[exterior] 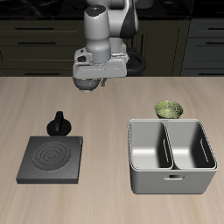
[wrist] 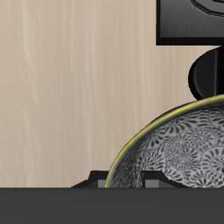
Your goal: Place the black bowl on the flat stove
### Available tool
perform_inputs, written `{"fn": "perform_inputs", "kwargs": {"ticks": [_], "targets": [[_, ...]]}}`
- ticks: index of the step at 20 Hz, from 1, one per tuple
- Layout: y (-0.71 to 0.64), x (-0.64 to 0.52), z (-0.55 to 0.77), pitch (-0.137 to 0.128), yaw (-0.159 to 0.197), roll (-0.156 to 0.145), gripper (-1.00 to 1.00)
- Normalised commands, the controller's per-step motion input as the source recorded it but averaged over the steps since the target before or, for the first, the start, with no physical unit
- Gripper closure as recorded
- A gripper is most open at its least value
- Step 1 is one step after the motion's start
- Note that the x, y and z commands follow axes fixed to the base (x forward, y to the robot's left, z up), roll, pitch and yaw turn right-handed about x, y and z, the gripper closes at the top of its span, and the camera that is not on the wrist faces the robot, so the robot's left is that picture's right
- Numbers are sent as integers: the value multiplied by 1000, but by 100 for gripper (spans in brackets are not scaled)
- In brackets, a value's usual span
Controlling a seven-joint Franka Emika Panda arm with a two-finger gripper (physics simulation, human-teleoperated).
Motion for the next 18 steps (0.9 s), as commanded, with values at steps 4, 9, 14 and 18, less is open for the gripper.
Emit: {"fn": "perform_inputs", "kwargs": {"ticks": [4, 9, 14, 18], "targets": [[-240, 394, -9, 45, -12, -24, 100], [-236, 390, 95, 7, 6, -54, 100], [-133, 382, 109, 8, 18, -21, 100], [-140, 481, 52, 6, 27, -27, 100]]}}
